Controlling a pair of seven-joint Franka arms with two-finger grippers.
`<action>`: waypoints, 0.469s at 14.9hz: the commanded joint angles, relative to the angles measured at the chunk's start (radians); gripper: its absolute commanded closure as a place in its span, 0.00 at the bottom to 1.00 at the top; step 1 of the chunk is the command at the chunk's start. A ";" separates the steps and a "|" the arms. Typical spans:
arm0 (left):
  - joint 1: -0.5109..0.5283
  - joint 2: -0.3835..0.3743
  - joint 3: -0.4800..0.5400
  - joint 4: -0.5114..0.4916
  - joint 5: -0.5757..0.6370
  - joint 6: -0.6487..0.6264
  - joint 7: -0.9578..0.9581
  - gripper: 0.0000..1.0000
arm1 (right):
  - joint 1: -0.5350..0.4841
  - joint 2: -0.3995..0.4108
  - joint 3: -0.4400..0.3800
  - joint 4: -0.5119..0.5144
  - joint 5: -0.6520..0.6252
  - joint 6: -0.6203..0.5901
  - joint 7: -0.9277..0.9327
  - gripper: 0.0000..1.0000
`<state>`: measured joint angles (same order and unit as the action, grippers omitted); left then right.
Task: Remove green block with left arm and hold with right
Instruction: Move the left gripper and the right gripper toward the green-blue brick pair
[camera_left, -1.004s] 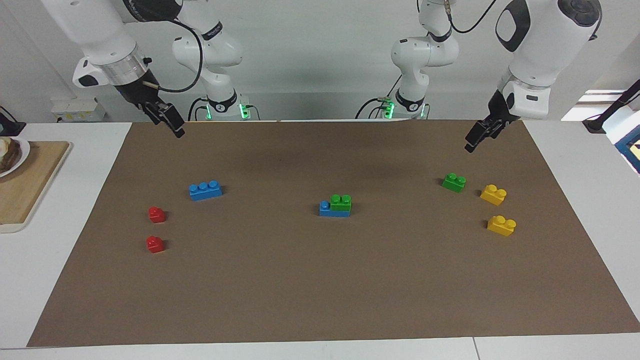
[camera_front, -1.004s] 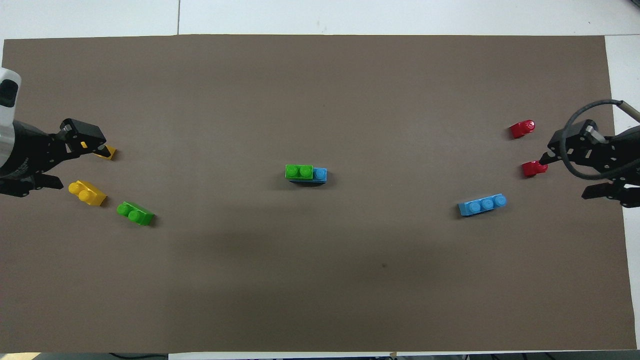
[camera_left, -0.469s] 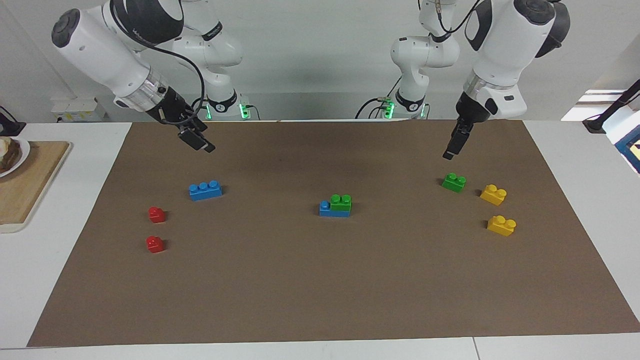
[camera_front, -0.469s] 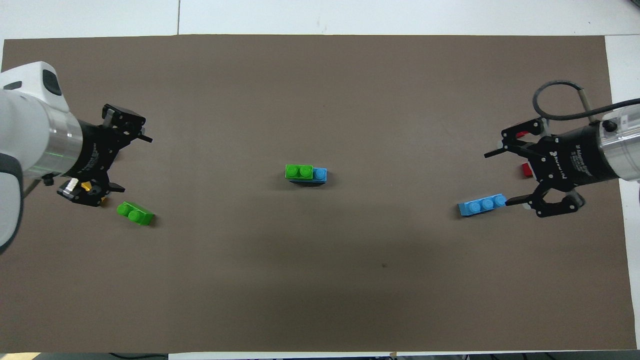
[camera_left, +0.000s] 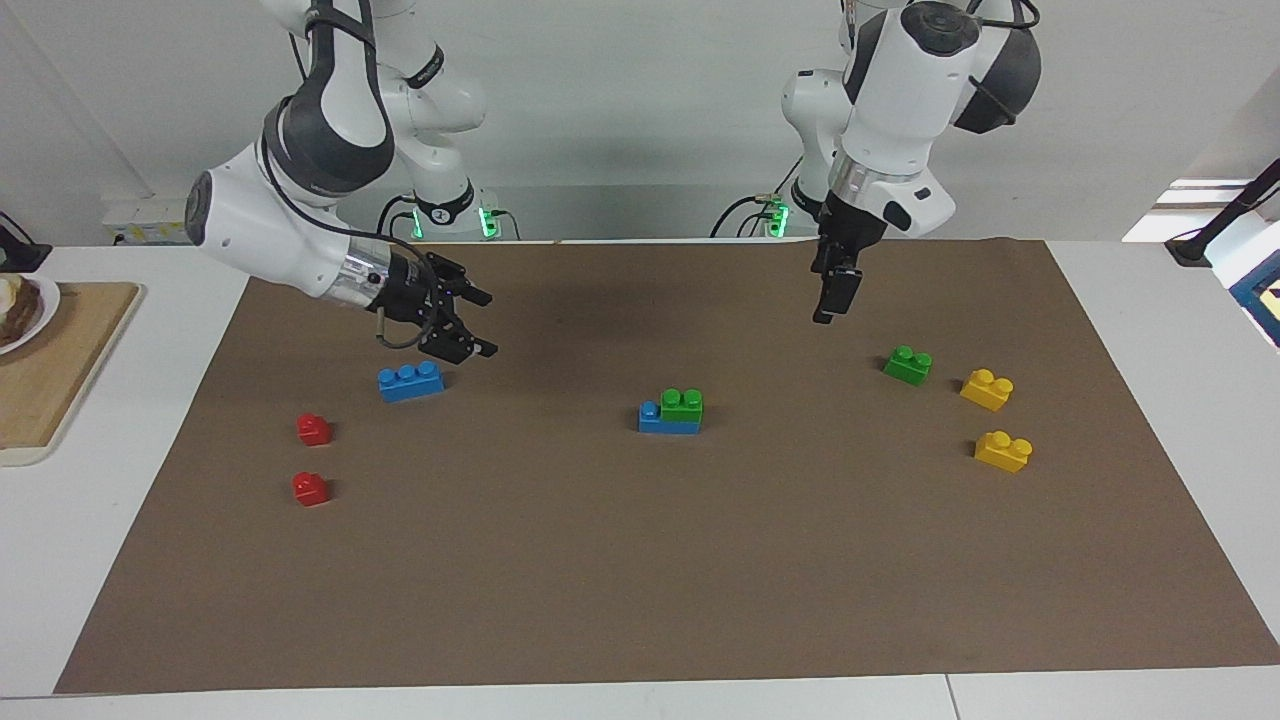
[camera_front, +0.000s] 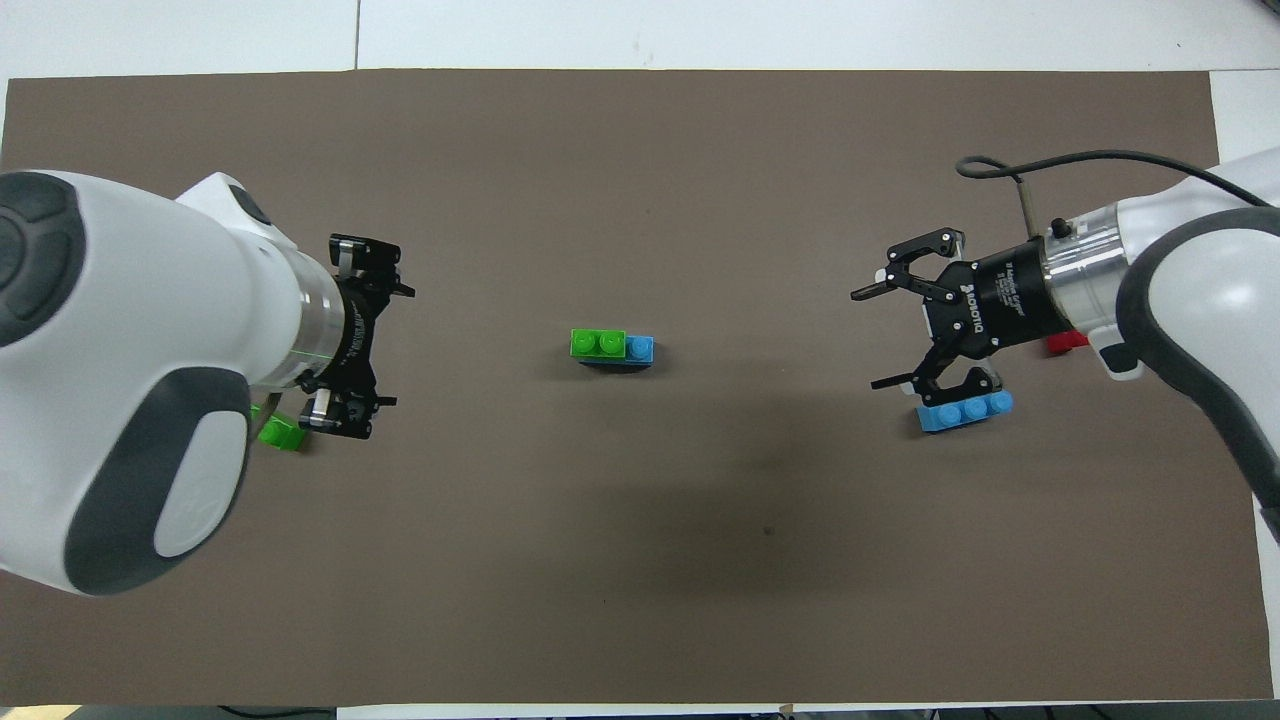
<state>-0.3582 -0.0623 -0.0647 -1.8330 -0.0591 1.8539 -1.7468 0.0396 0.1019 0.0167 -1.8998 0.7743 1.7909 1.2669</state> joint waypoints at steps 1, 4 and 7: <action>-0.057 0.056 0.016 -0.017 -0.015 0.069 -0.112 0.00 | 0.046 0.036 0.002 -0.004 0.072 0.091 0.096 0.10; -0.096 0.123 0.016 -0.008 -0.033 0.134 -0.177 0.00 | 0.115 0.070 0.002 -0.024 0.131 0.238 0.158 0.11; -0.120 0.173 0.017 -0.008 -0.033 0.185 -0.258 0.00 | 0.184 0.091 0.002 -0.062 0.160 0.350 0.157 0.11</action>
<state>-0.4515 0.0857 -0.0641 -1.8492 -0.0766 2.0088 -1.9561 0.1978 0.1912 0.0183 -1.9286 0.9027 2.0840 1.4181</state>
